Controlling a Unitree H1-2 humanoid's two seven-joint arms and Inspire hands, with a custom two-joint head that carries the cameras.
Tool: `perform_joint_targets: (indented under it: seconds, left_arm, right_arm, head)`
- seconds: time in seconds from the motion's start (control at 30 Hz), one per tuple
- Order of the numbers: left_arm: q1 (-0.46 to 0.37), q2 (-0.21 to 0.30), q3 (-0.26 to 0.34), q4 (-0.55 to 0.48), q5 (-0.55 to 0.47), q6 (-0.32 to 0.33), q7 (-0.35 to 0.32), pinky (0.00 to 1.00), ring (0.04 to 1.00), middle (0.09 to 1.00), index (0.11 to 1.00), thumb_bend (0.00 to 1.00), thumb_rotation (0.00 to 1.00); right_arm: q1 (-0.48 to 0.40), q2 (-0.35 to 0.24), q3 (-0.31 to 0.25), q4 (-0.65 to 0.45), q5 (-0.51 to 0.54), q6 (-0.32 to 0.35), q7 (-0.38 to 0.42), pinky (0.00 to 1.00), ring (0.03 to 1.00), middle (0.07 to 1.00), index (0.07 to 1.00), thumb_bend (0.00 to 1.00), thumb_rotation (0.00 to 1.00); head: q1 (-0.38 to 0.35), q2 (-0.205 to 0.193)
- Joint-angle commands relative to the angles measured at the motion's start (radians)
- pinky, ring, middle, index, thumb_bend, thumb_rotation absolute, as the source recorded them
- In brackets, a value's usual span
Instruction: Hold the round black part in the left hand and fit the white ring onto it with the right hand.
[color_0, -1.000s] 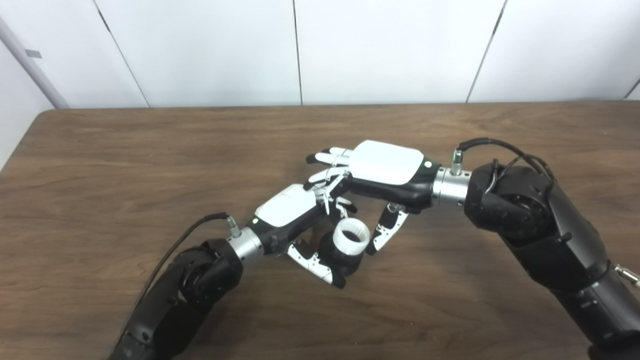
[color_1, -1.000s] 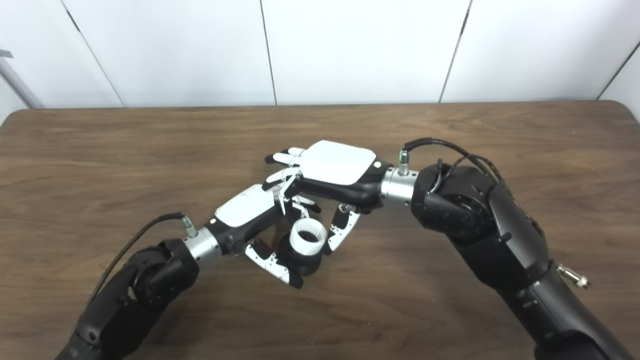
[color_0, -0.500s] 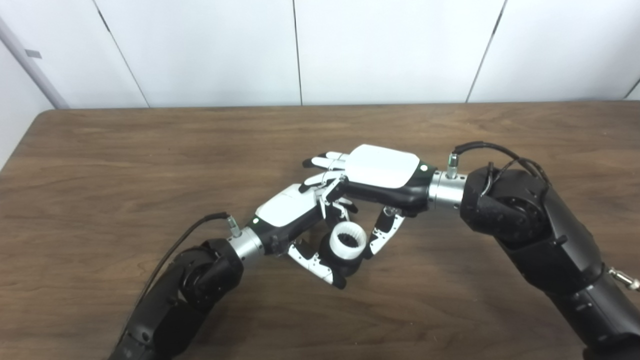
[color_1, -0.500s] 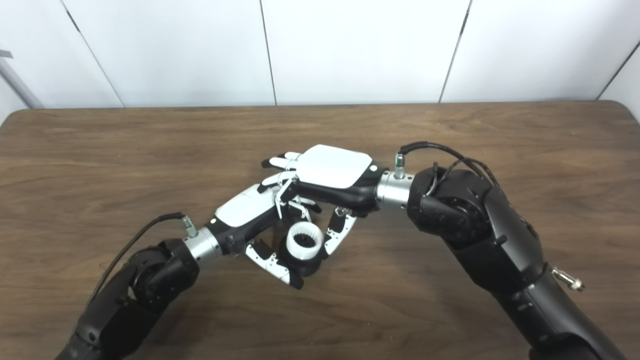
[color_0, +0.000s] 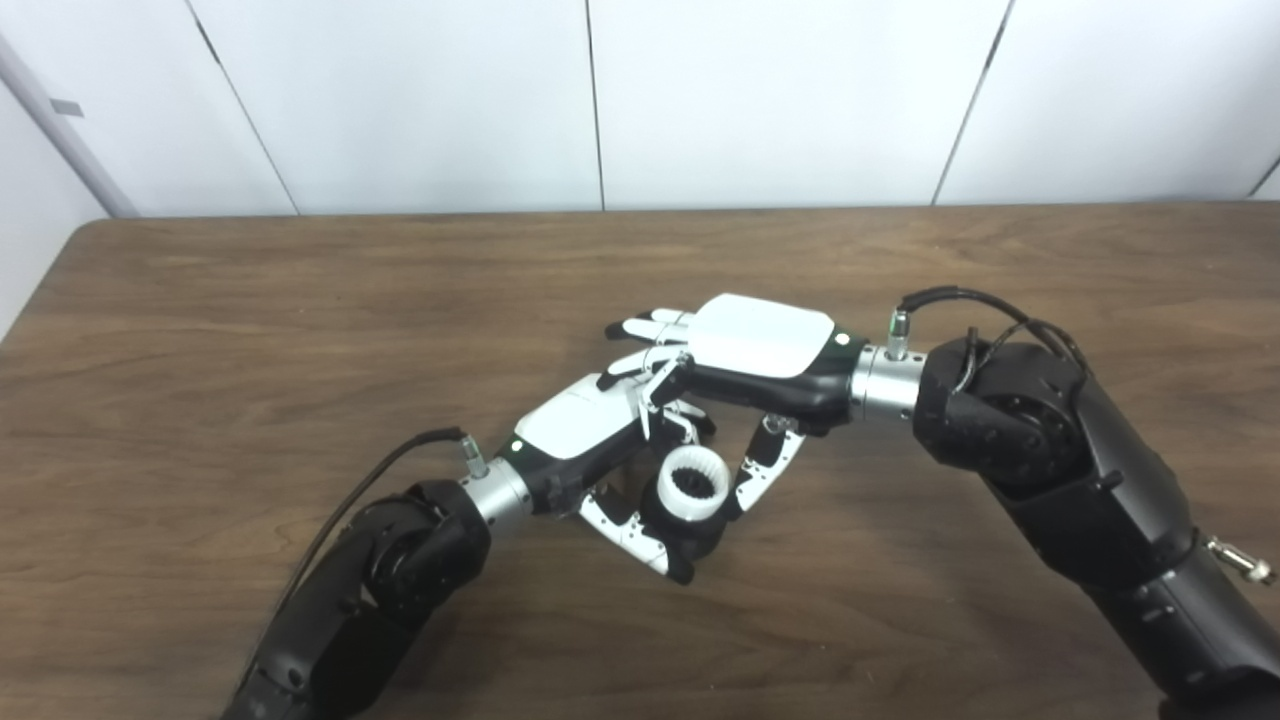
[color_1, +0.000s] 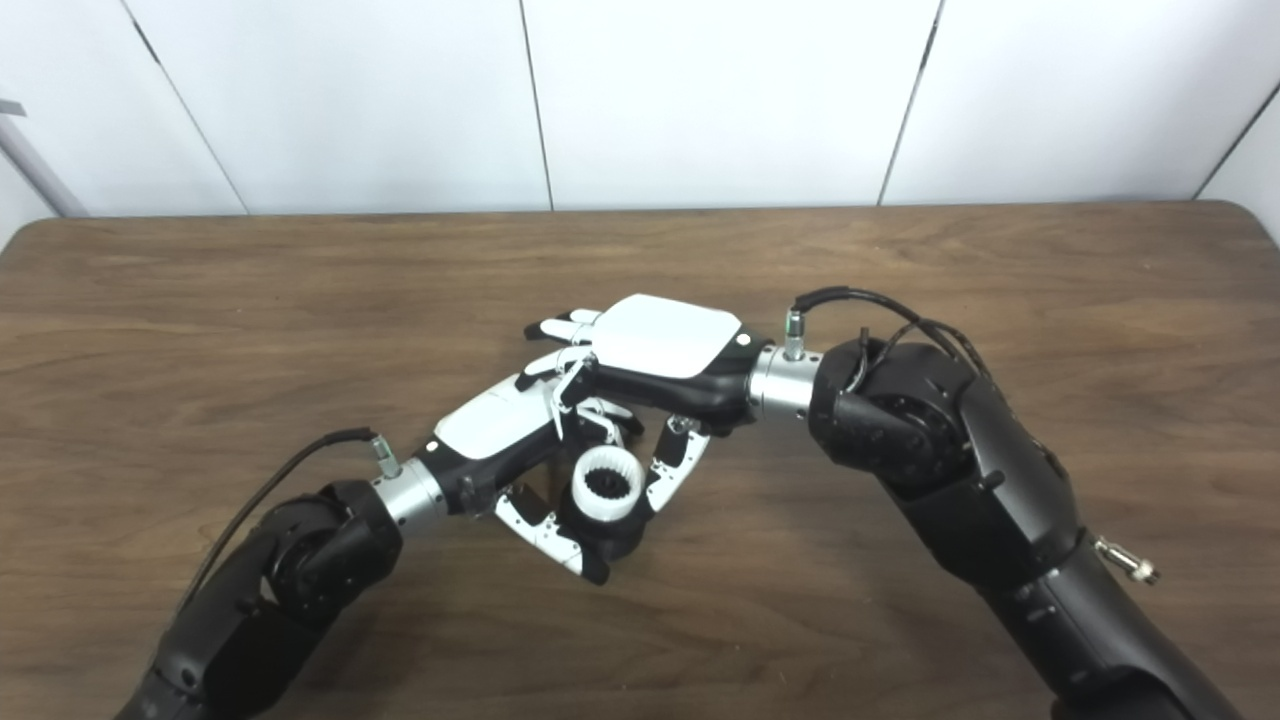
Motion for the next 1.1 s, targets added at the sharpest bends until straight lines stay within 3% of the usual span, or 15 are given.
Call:
perform_joint_targets:
  seconds: [0.0, 1.07]
  left_arm:
    - [-0.018, 0.014, 0.0, -0.021, 0.015, -0.028, 0.015, 1.0, 0.963, 0.805, 0.48, 0.52, 0.06]
    - [-0.014, 0.001, 0.012, -0.076, 0.01, 0.012, -0.025, 1.0, 0.916, 0.803, 0.481, 0.52, 0.06]
  right_arm:
    - [-0.025, -0.001, -0.016, -0.007, 0.014, -0.008, -0.028, 1.0, 1.0, 0.869, 0.48, 0.53, 0.14]
    - [-0.002, 0.004, 0.003, 0.002, -0.001, 0.007, -0.022, 1.0, 1.0, 0.88, 0.48, 0.53, 0.14]
  head:
    - [0.0, 0.005]
    - [0.016, 0.039]
